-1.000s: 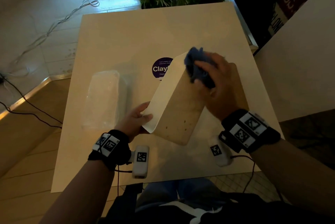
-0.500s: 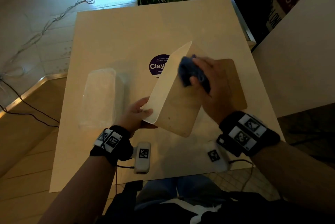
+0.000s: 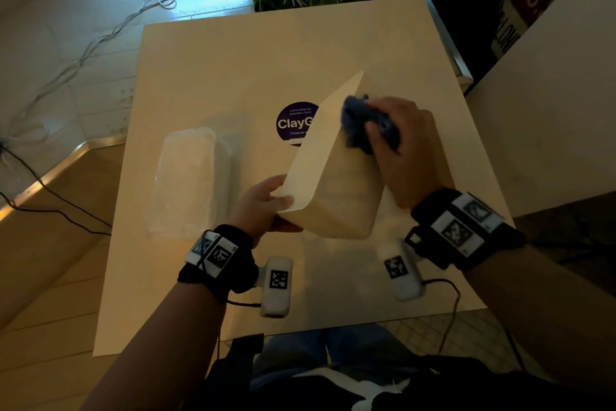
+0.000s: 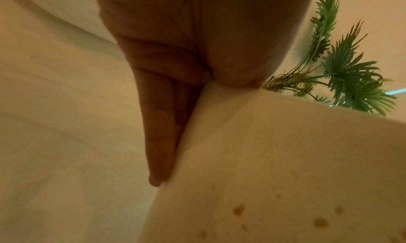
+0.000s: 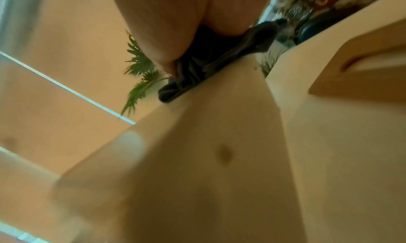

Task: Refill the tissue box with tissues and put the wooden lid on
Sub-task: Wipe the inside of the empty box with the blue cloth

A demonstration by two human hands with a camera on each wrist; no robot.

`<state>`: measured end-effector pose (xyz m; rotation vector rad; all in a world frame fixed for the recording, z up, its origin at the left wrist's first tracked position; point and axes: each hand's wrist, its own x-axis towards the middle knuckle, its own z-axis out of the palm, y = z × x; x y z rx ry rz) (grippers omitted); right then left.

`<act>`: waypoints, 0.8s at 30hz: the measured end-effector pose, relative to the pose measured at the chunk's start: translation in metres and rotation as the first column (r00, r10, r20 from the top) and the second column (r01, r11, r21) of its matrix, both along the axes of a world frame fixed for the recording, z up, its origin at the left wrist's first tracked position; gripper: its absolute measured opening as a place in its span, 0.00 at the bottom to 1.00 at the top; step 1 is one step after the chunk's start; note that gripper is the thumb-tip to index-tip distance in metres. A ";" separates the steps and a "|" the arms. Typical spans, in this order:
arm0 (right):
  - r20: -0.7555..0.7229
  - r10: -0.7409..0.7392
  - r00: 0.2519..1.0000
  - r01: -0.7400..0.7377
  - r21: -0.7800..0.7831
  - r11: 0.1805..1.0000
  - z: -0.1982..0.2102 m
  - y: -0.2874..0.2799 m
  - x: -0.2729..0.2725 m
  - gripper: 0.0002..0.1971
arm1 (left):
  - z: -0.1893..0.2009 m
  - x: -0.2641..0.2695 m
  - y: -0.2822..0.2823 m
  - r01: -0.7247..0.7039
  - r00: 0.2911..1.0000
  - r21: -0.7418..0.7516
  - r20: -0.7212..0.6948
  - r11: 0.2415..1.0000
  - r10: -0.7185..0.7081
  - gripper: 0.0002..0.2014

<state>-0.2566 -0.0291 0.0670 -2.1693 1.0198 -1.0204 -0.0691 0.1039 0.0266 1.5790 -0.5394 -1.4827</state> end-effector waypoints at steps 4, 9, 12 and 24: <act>-0.090 0.337 0.937 -0.344 -0.080 0.936 -0.002 0.053 0.002 0.18 | 0.005 -0.001 -0.010 -0.120 0.992 0.024 0.040 0.993 0.119 0.15; -0.074 0.259 0.963 -0.267 -0.140 0.953 -0.032 0.051 -0.028 0.16 | 0.011 0.003 -0.009 -0.154 0.980 0.068 0.138 0.986 0.144 0.13; -0.031 0.070 0.997 -0.074 -0.182 0.980 -0.028 0.044 -0.008 0.16 | 0.016 -0.008 -0.014 -0.189 0.974 0.069 0.143 0.980 0.177 0.06; -0.081 0.204 0.976 -0.218 -0.465 0.858 -0.040 0.050 -0.018 0.08 | 0.027 -0.001 -0.017 -0.204 0.978 0.072 0.049 0.976 0.201 0.09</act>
